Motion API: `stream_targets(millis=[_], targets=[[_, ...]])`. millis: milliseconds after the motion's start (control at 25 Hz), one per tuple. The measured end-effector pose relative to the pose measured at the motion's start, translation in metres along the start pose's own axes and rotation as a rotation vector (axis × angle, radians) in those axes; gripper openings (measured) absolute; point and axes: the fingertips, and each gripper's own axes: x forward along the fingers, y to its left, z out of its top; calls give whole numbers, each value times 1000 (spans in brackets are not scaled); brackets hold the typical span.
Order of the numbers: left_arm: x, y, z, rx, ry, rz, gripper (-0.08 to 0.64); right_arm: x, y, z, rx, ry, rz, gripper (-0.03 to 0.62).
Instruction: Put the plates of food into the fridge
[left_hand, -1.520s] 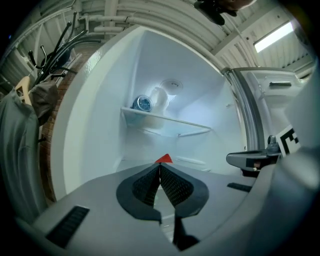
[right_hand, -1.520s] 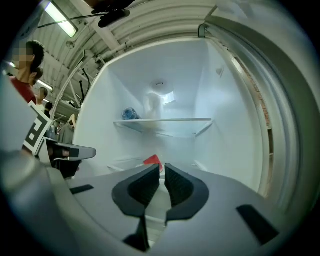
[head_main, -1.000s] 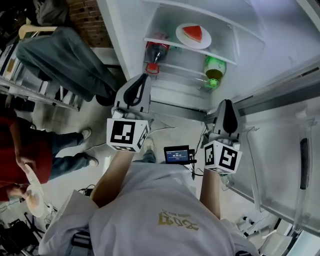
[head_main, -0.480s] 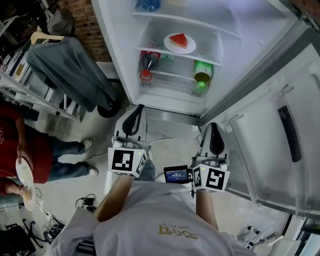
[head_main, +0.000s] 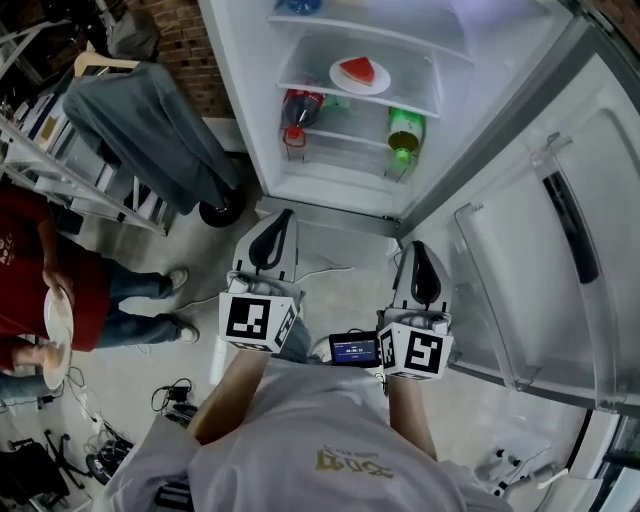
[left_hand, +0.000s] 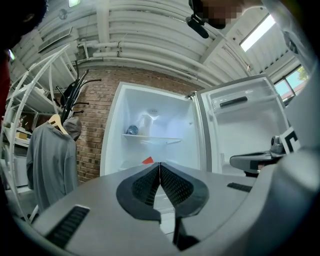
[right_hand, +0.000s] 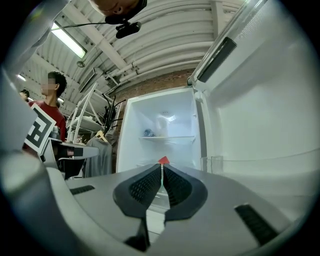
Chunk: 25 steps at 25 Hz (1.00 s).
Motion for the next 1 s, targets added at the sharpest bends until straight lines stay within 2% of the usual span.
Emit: stream_targets(millis=[240, 1000], targets=[[8, 0, 2, -11, -4, -6, 6, 2, -2, -3, 0, 26, -26, 8], [31, 18, -3, -26, 19, -24, 6, 36, 8, 2, 4, 23, -24, 6]])
